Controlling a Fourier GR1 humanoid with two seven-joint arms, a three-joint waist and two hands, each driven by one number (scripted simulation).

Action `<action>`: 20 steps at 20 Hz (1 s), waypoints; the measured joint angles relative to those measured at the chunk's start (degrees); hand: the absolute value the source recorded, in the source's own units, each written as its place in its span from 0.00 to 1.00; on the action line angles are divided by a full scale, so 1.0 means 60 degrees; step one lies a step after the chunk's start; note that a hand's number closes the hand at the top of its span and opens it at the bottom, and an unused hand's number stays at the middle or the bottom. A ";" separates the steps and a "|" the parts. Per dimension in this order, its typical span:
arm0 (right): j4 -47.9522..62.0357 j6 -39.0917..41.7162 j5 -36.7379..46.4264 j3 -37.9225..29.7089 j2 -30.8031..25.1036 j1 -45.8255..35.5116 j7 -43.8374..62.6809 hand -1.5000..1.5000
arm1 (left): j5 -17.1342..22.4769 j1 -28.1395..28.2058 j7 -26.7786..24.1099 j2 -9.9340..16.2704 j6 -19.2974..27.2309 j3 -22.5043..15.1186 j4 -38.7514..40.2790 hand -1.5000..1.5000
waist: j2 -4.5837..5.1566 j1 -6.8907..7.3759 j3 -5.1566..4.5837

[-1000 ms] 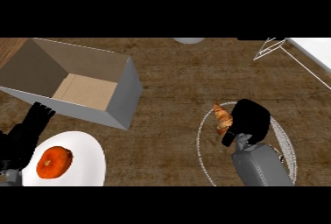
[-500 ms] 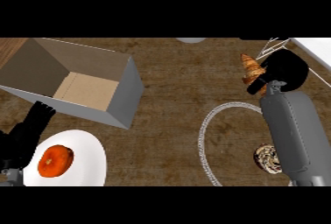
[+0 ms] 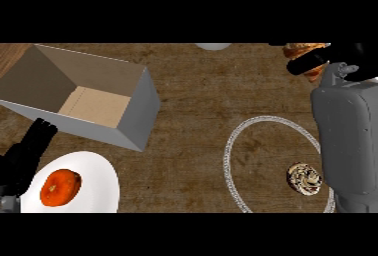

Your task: Pick the croissant from the placemat and place it in the tiered shelf

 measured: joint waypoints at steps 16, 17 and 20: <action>-0.1933 0.0974 0.0881 -0.0744 -0.1078 -0.1987 0.0267 1.00 | -0.0314 -0.0084 -0.0084 -0.0299 0.0081 0.0173 0.0036 0.50 | 0.0015 0.0053 0.0002; -0.1796 0.1093 0.1028 -0.0741 -0.1241 -0.2023 0.0203 1.00 | -0.0328 -0.0085 -0.0053 -0.0296 0.0077 0.0171 0.0025 0.50 | 0.0014 0.0047 0.0000; -0.1404 0.1541 0.1194 -0.0963 -0.1785 -0.2305 -0.0030 1.00 | -0.0244 -0.0083 -0.0157 -0.0234 -0.0126 0.0250 0.0104 0.50 | 0.0020 0.0035 -0.0002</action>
